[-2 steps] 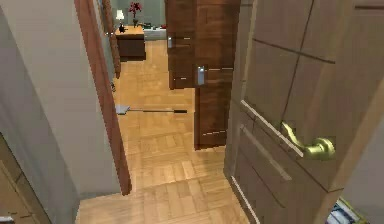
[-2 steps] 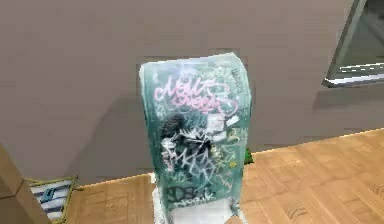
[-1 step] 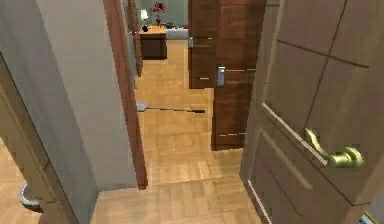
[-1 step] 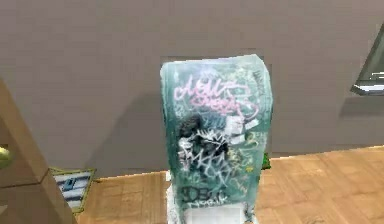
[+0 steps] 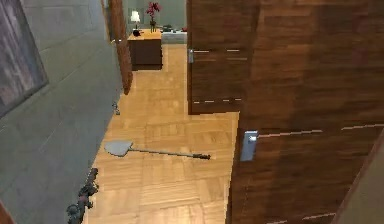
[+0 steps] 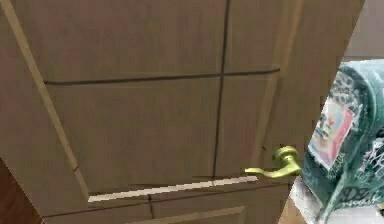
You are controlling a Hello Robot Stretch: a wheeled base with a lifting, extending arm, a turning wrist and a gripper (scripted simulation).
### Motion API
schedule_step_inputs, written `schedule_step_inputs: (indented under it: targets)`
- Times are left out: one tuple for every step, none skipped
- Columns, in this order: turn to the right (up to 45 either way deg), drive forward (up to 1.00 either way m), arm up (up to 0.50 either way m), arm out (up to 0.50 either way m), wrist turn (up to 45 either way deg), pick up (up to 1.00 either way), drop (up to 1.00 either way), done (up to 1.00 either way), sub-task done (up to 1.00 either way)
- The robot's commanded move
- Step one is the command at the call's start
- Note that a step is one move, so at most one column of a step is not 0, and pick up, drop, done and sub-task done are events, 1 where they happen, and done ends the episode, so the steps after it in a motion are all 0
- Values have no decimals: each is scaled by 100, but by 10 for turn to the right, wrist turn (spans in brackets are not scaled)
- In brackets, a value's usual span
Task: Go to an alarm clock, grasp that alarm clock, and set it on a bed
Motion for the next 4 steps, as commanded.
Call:
schedule_step_inputs:
  targets:
    - [-90,0,0,0,0,0,0,0,0]
    - [0,35,0,0,0,0,0,0,0]
    - [0,100,0,0,0,0,0,0,0]
    - [0,100,0,0,0,0,0,0,0]
